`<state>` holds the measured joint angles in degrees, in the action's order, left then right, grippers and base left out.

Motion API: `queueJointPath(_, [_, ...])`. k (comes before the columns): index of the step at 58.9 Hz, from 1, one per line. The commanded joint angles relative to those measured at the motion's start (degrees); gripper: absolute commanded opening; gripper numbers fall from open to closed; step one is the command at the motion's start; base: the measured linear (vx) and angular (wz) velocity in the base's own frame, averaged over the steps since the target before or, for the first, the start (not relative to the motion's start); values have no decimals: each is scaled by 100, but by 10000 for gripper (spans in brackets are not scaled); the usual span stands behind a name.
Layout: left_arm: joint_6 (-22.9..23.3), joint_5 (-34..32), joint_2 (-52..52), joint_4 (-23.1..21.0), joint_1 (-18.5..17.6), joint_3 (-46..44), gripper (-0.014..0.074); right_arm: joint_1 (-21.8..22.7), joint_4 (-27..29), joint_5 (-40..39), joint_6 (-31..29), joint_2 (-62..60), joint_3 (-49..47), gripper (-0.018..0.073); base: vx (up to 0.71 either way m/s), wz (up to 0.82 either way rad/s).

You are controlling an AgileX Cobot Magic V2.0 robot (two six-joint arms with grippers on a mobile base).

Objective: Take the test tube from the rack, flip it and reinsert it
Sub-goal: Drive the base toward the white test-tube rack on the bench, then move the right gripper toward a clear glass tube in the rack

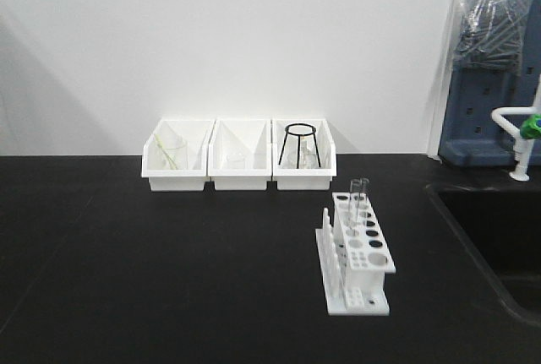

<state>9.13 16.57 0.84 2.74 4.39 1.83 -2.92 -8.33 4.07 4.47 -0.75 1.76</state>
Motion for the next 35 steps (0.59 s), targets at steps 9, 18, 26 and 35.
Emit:
queueJointPath(9, [-1,-499,70,-18,-40,-1,-6,-8,-28,-460,-42,-44,4,-8,41,2])
queueJointPath(18, [-1,-499,70,-18,-40,-1,-6,-8,-28,-460,-42,-44,4,-8,36,2])
queueJointPath(26, [-1,-499,70,-18,-40,-1,-6,-8,-28,-460,-42,-44,4,-8,30,1])
queueJointPath(35, [-1,-499,70,-18,-40,-1,-6,-8,-28,-460,-42,-44,4,-8,24,-1])
